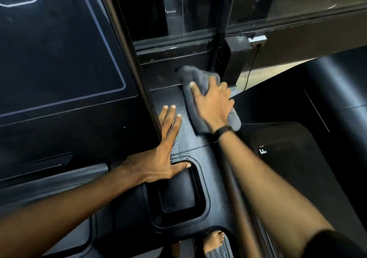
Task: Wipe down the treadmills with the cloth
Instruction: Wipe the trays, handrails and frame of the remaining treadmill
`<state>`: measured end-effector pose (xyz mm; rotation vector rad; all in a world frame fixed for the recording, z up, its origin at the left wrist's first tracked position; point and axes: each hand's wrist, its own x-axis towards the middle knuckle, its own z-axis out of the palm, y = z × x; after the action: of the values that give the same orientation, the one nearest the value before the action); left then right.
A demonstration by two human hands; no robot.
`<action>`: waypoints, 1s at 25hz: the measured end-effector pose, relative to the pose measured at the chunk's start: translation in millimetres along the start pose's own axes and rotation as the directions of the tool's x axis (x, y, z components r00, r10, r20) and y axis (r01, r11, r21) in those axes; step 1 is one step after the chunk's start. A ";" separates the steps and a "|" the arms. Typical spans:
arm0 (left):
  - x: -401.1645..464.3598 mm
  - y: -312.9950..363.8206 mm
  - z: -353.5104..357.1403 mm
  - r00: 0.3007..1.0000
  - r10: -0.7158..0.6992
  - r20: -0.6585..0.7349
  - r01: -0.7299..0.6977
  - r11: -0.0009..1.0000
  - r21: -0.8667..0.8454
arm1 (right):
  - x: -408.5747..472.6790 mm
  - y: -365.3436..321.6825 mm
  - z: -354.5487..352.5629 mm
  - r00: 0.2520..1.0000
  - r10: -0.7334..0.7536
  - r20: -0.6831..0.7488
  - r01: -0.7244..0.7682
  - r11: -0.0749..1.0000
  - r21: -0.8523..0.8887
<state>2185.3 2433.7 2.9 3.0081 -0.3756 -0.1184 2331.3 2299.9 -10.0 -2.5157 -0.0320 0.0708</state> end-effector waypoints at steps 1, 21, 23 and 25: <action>-0.6 0.3 -0.1 1.000 0.001 0.012 -0.001 1.000 -0.029 | 22.4 18.0 -0.6 0.991 0.118 0.070 -0.129 0.975 0.183; -2.5 0.3 -0.9 1.000 -0.003 0.010 0.003 1.000 -0.016 | -46.9 49.2 -12.9 0.915 0.383 0.125 -0.398 0.906 0.144; -2.7 -1.1 2.1 1.000 -0.012 0.010 0.012 1.000 -0.001 | -97.5 46.3 -19.0 0.941 0.339 0.014 -0.337 0.939 -0.077; -2.6 -0.4 3.1 1.000 -0.019 0.012 0.019 0.999 0.026 | -129.6 35.7 -23.8 0.972 0.217 -0.090 -0.234 0.934 -0.270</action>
<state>2182.7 2434.4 -0.1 3.0384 -0.3526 -0.1345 2203.5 2251.9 -6.0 -2.7925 0.2918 0.0915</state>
